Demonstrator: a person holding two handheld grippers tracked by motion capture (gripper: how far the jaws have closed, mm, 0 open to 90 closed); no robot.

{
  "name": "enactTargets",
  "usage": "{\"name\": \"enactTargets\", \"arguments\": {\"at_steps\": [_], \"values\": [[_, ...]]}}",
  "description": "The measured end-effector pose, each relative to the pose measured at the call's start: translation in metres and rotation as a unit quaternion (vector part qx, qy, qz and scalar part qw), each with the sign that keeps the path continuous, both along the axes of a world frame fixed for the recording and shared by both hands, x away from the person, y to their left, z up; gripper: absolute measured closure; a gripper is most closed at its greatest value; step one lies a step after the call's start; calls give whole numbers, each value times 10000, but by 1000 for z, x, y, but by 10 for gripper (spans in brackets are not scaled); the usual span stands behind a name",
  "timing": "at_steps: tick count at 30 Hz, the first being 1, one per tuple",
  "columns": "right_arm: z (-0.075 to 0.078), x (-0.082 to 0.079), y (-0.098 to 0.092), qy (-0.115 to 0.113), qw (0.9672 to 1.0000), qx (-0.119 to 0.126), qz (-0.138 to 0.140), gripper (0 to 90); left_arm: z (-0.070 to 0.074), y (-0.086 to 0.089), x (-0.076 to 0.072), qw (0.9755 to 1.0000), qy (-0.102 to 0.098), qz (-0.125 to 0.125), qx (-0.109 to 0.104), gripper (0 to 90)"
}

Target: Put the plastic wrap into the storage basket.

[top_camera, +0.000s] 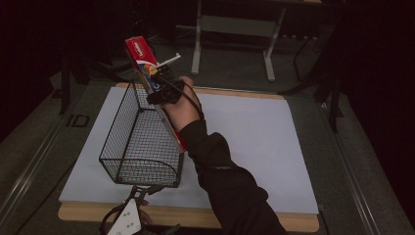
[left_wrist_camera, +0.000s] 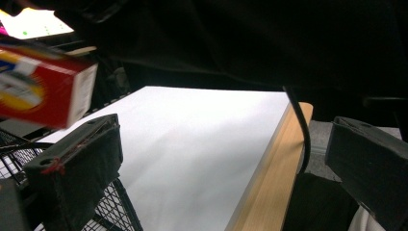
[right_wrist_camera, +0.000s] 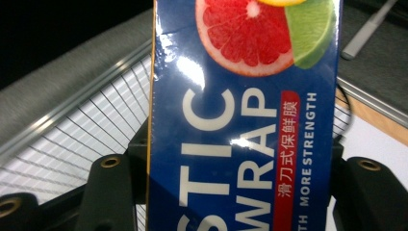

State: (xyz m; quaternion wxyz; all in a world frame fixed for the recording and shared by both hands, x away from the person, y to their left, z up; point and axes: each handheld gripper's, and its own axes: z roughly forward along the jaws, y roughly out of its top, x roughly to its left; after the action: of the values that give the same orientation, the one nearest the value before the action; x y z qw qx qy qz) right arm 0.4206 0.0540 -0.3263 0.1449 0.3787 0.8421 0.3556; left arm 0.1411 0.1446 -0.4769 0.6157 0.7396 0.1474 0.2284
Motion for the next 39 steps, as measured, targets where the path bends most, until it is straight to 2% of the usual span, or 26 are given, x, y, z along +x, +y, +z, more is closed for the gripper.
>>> {"name": "enactTargets", "arguments": {"at_steps": [8,11,21,27,33,37,39], "values": [[-9,-10,28,-161,9995,281,28,398,0,2,-3,10000,-25,-18,28,1],[-17,-10,34,-64,9990,449,21,397,0,2,-2,10000,-10,-3,46,1],[-55,-5,41,146,9996,194,-141,397,-1,1,-1,10000,25,-17,85,1],[-74,0,40,367,9984,213,-366,397,-2,0,-1,9999,35,-44,104,1],[-86,-2,37,396,9977,323,-439,395,-2,0,-1,9999,36,-60,107,1],[-95,-6,35,127,9990,319,-289,395,-1,0,-1,9999,26,-59,93,1],[-100,-6,34,225,9984,368,-359,394,-2,0,-1,9999,35,-59,110,1]]}}
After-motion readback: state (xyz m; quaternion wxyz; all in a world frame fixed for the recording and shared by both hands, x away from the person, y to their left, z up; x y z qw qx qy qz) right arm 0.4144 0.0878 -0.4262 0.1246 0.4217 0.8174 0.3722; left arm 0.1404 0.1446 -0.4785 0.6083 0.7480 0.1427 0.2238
